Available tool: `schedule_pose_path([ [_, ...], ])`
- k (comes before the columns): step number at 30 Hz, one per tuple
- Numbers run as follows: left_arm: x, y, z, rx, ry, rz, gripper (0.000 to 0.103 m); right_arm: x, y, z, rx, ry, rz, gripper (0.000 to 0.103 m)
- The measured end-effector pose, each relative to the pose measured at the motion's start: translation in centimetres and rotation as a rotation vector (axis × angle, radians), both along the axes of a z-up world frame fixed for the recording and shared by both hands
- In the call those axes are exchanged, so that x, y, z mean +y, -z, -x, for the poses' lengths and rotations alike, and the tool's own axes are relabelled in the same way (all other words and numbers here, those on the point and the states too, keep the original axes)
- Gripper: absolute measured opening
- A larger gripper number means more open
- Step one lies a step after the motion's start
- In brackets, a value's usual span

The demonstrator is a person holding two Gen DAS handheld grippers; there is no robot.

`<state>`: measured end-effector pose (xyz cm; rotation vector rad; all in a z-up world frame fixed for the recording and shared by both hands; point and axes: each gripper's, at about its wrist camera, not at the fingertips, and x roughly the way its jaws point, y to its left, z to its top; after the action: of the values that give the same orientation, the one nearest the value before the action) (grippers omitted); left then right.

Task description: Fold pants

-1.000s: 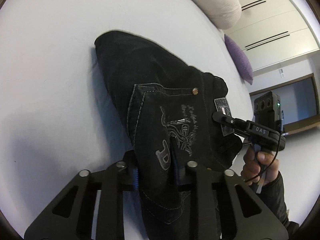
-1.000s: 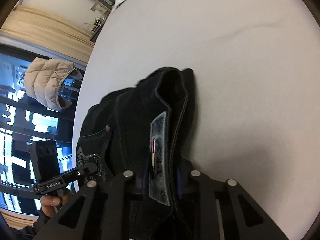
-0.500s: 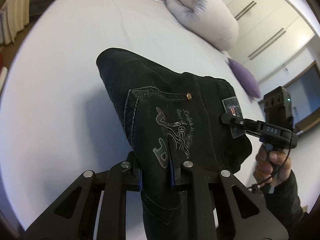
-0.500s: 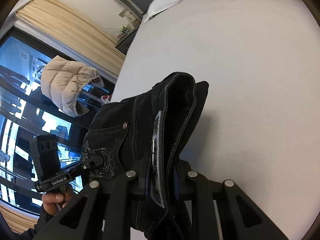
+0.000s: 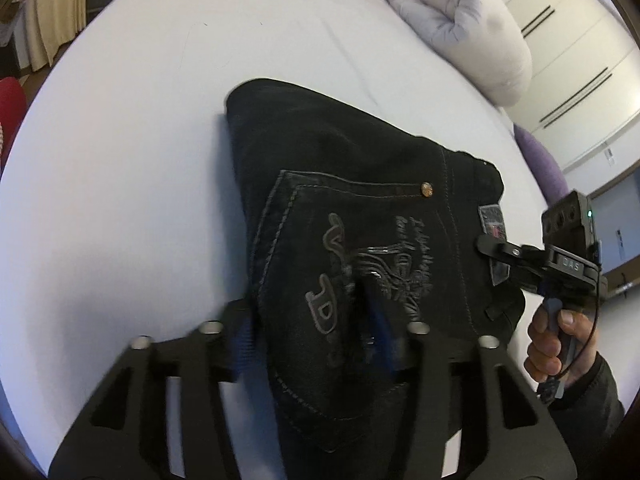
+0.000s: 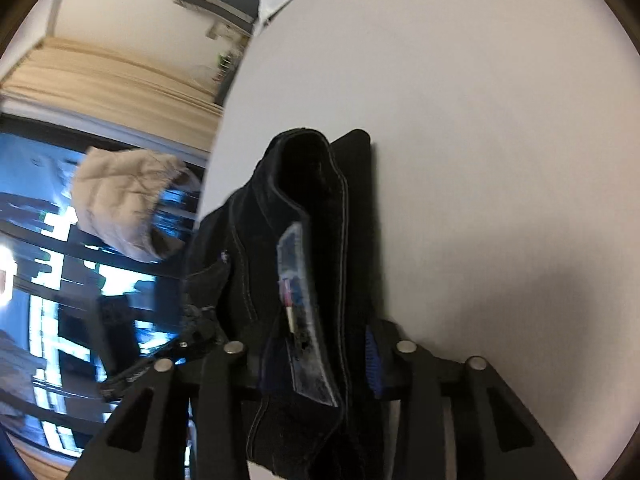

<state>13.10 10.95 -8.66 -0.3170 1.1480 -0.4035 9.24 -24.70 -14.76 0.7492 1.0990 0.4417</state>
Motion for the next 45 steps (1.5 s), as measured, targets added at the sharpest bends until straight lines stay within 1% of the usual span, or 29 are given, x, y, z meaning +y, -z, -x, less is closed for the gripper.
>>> schedule_pose_path([
  [2, 0.9, -0.6, 0.5, -0.024, -0.024, -0.004, 0.055, -0.2, -1.1, 1.2, -0.025, 0.024, 0.059, 0.053],
  [3, 1.1, -0.9, 0.9, -0.038, -0.036, -0.021, 0.057, -0.3, -1.8, 2.1, -0.041, 0.043, 0.100, 0.056],
  [4, 1.0, -1.5, 0.7, -0.059, -0.048, -0.043, 0.057, -0.4, -2.6, 3.0, -0.058, 0.066, 0.142, 0.064],
  [5, 1.3, -2.4, 1.6, -0.090, -0.058, -0.061, 0.057, -0.3, -3.6, 4.2, -0.086, 0.089, 0.184, 0.067],
  [6, 1.6, -3.5, 2.9, -0.130, -0.073, -0.083, 0.058, -0.2, -4.9, 5.8, -0.123, 0.113, 0.238, 0.067],
  [7, 1.5, -4.7, 3.9, -0.171, -0.088, -0.112, 0.065, 0.0, -5.8, 6.6, -0.150, 0.130, 0.284, 0.067],
  [8, 1.5, -6.3, 5.4, -0.229, -0.105, -0.163, 0.069, 0.6, -7.6, 8.6, -0.208, 0.160, 0.366, 0.069],
  [9, 1.2, -7.8, 7.0, -0.297, -0.121, -0.222, 0.074, 0.9, -8.9, 10.0, -0.252, 0.182, 0.412, 0.070],
  [10, 0.2, -9.5, 8.9, -0.380, -0.138, -0.277, 0.079, 0.9, -9.9, 11.0, -0.287, 0.198, 0.438, 0.072],
  [11, -0.3, -11.7, 11.5, -0.495, -0.169, -0.340, 0.084, 1.4, -11.7, 13.3, -0.359, 0.229, 0.470, 0.076],
  [12, -1.8, -13.4, 14.8, -0.558, -0.193, -0.375, 0.099, 1.6, -12.8, 14.3, -0.400, 0.248, 0.487, 0.080],
  [13, -2.3, -14.9, 17.0, -0.632, -0.225, -0.411, 0.103, 1.9, -14.2, 16.1, -0.457, 0.280, 0.511, 0.090],
  [14, -3.1, -16.6, 19.3, -0.712, -0.254, -0.436, 0.103, 2.1, -15.7, 17.9, -0.522, 0.316, 0.526, 0.099],
  [15, -4.0, -18.0, 21.0, -0.764, -0.274, -0.461, 0.103, 2.2, -17.0, 19.4, -0.583, 0.346, 0.529, 0.103],
  [17, -5.1, -20.5, 24.4, -0.825, -0.325, -0.525, 0.103, 2.6, -19.6, 21.9, -0.687, 0.389, 0.537, 0.103],
  [18, -5.1, -21.7, 25.7, -0.832, -0.349, -0.536, 0.103, 2.9, -21.0, 22.7, -0.714, 0.405, 0.562, 0.103],
  [20, -5.2, -23.9, 28.3, -0.852, -0.373, -0.527, 0.103, 3.6, -23.5, 24.0, -0.770, 0.436, 0.599, 0.103],
  [22, -5.3, -26.1, 31.1, -0.916, -0.370, -0.514, 0.103, 3.6, -26.3, 26.3, -0.863, 0.483, 0.608, 0.103],
  [23, -4.4, -27.1, 32.5, -0.953, -0.381, -0.522, 0.103, 3.7, -27.4, 27.3, -0.890, 0.504, 0.611, 0.103],
  [25, -4.2, -29.2, 35.2, -1.002, -0.441, -0.577, 0.103, 3.5, -29.7, 29.5, -0.951, 0.556, 0.613, 0.103],
  [28, -3.6, -31.7, 37.6, -1.010, -0.440, -0.569, 0.103, 3.8, -32.8, 32.2, -1.039, 0.596, 0.609, 0.103],
  [31, -3.4, -33.5, 39.7, -1.019, -0.461, -0.592, 0.103, 4.5, -35.1, 35.0, -1.126, 0.637, 0.613, 0.103],
  [33, -3.3, -34.4, 40.4, -1.007, -0.457, -0.595, 0.103, 5.1, -35.9, 36.3, -1.160, 0.625, 0.617, 0.103],
  [34, -3.7, -34.8, 40.9, -0.989, -0.454, -0.595, 0.103, 5.2, -36.2, 36.5, -1.159, 0.607, 0.620, 0.103],
  [37, -3.5, -35.1, 41.6, -0.904, -0.433, -0.548, 0.103, 5.7, -36.5, 36.0, -1.107, 0.546, 0.623, 0.103],
  [40, -3.5, -33.5, 41.2, -0.777, -0.414, -0.503, 0.103, 6.3, -35.4, 35.5, -1.039, 0.516, 0.645, 0.103],
  [41, -3.6, -32.8, 40.8, -0.730, -0.400, -0.489, 0.103, 6.5, -34.6, 34.7, -0.981, 0.505, 0.672, 0.103],
  [42, -3.8, -31.9, 40.4, -0.687, -0.390, -0.479, 0.103, 6.6, -34.0, 34.3, -0.948, 0.496, 0.682, 0.103],
  [45, -4.3, -28.4, 38.4, -0.546, -0.361, -0.475, 0.103, 6.7, -31.1, 32.5, -0.788, 0.470, 0.720, 0.103],
])
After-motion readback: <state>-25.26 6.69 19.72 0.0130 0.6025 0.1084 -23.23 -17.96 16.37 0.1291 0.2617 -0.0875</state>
